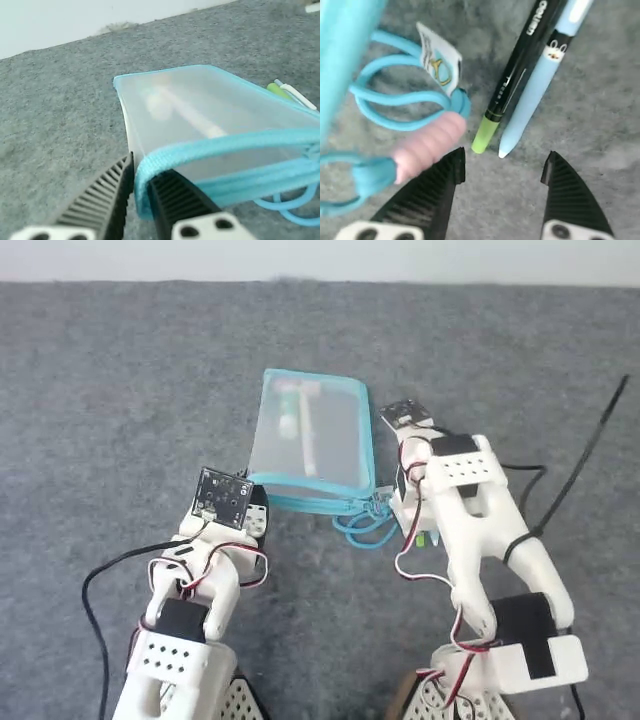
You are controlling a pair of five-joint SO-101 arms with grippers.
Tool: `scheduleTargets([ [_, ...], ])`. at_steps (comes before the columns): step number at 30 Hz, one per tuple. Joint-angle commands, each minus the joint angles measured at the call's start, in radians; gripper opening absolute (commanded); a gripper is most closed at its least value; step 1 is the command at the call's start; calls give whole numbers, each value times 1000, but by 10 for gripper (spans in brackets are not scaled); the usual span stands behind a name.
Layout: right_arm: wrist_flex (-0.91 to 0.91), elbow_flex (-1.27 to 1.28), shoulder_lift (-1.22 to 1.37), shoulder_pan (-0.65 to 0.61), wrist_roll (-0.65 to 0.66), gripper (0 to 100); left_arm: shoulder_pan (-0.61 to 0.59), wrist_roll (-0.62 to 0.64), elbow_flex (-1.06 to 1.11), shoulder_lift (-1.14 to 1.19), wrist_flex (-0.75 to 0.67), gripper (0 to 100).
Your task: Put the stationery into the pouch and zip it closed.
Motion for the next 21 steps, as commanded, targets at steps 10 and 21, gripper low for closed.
scheduleTargets([
  [10,-114,-44,101,117,2,199,-5,14,-42,-2,-18,11],
  [21,-105,-141,297,142,-5,80,-5,14,-42,-2,-18,11],
])
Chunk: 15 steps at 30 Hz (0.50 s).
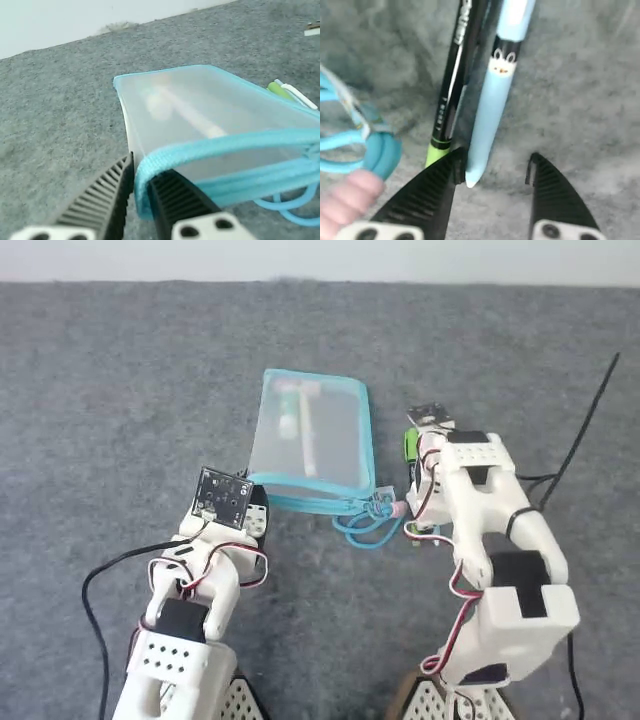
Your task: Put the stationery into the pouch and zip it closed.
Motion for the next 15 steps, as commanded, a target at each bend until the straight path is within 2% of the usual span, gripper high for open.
scheduleTargets([
  [1,-7,-49,30,27,9,37,-5,15,-42,-2,-18,11],
  [2,-7,-54,22,38,9,2,-3,15,-42,-2,-18,11],
  [8,42,-51,-104,97,18,9,-3,17,-42,-2,-23,11],
  [15,236,-48,-453,93,84,8,-3,18,-42,-2,-25,11],
])
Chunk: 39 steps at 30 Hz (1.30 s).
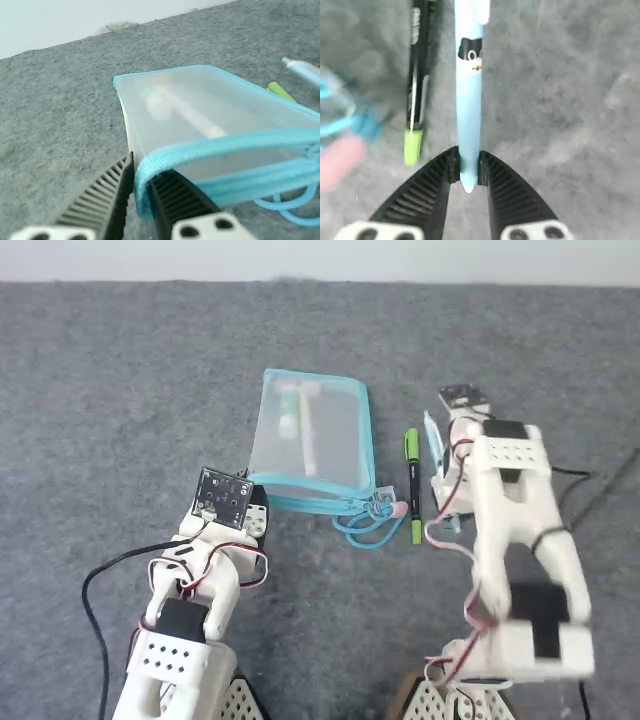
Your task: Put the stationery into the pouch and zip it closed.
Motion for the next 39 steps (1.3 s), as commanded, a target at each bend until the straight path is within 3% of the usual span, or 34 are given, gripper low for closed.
scheduleTargets([
  [1,111,-20,-266,4,48,8,-3,17,-42,-2,-25,11],
  [7,311,-20,-618,-27,167,8,-3,17,-42,-2,-25,11],
  [12,509,-14,-796,-283,308,7,-8,18,-42,5,-52,11],
  [19,495,115,-694,-518,313,7,-11,51,-42,5,-55,11],
  [31,351,91,-426,-486,167,7,-9,51,-42,5,-54,11],
  [39,383,-140,-300,-484,107,7,-3,51,-42,5,-54,11],
])
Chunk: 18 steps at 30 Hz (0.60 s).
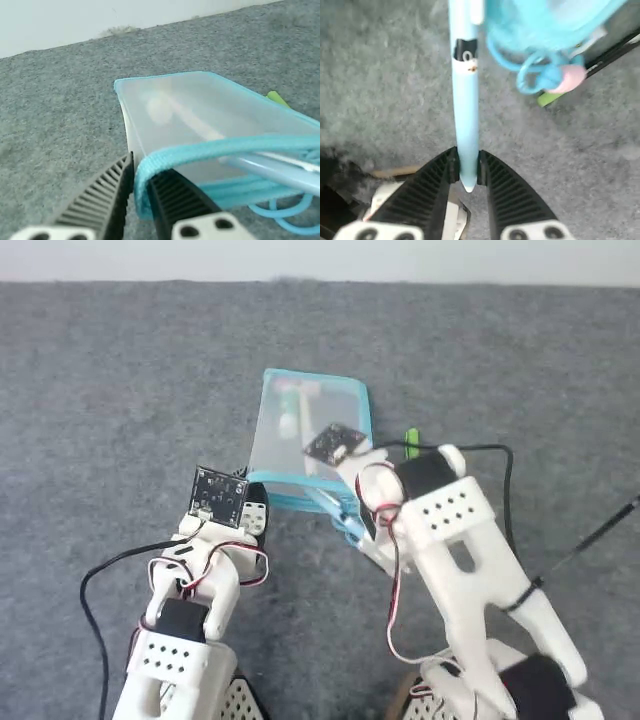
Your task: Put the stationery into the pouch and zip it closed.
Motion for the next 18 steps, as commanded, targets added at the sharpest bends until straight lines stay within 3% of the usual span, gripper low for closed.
scheduleTargets([
  [1,27,-167,45,16,-29,7,-3,15,-42,5,-34,11],
  [12,85,-621,372,45,-144,9,58,-26,-21,-2,-34,11],
  [18,85,-744,466,-61,-150,12,57,-26,-21,-2,-35,11],
])
